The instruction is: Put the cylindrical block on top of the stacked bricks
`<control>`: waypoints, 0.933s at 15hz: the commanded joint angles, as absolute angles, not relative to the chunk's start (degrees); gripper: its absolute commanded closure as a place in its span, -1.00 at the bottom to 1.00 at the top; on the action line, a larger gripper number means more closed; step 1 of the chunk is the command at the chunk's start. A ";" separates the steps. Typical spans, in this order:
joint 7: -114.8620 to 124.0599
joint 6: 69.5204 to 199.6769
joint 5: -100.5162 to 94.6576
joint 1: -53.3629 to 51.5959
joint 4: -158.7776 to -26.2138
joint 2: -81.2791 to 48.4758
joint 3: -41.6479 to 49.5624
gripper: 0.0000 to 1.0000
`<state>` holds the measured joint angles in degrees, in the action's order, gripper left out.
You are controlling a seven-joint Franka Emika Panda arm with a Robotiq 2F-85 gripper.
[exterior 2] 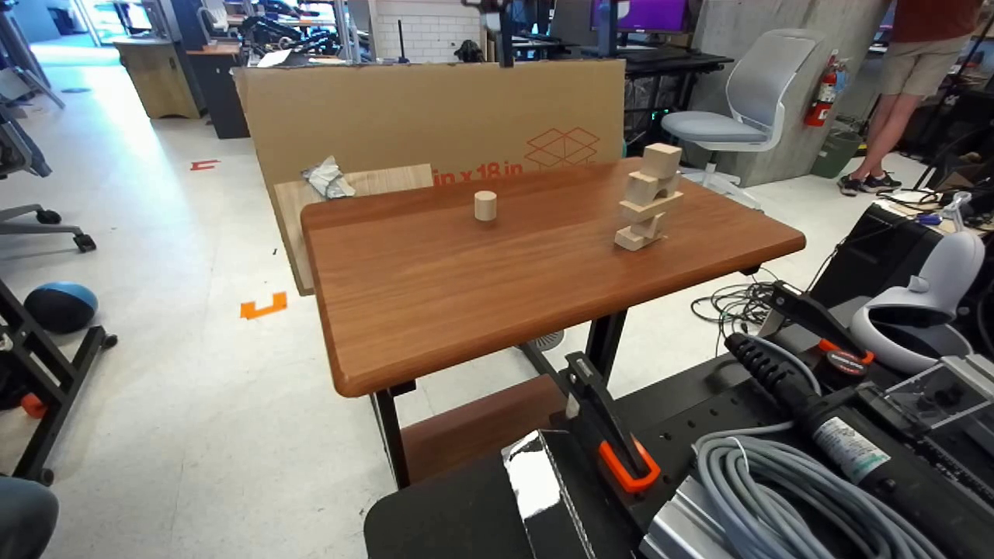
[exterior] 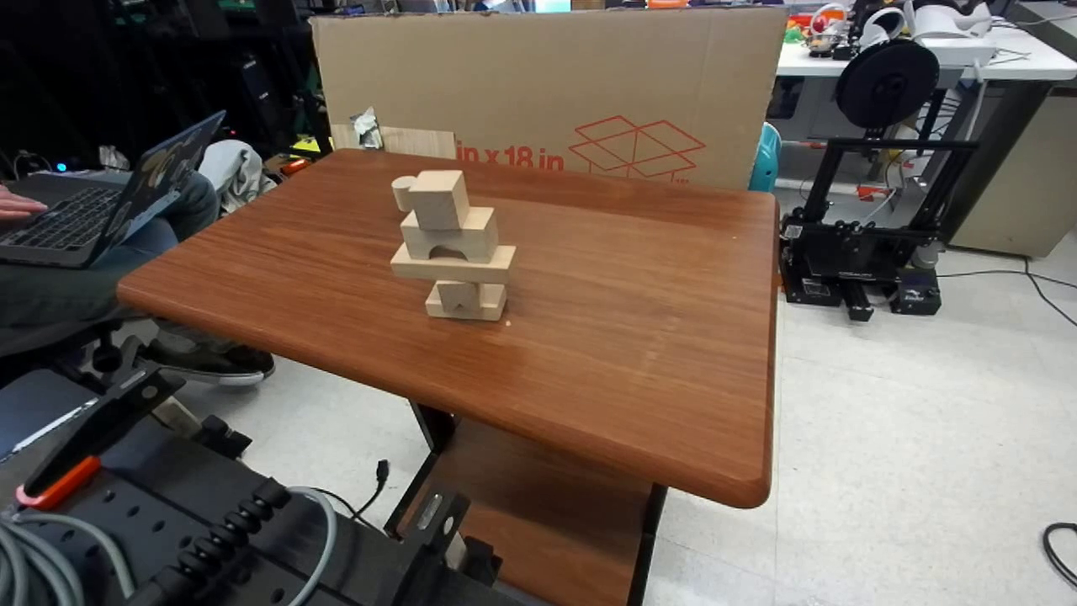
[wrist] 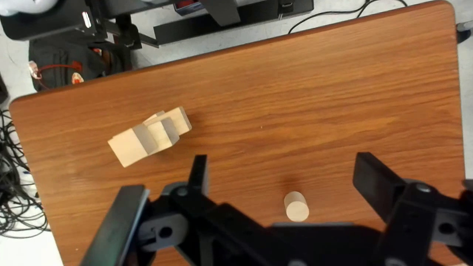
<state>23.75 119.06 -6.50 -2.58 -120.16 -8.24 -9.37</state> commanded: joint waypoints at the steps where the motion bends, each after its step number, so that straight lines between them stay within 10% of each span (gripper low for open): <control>1: 18.75 119.20 -10.27 -5.00 -112.85 -17.06 -6.82 -1.00; 14: 2.96 116.62 -9.07 -6.90 -98.69 -33.43 -4.82 -1.00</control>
<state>6.29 119.10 -9.31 -5.70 -103.41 -29.90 -5.15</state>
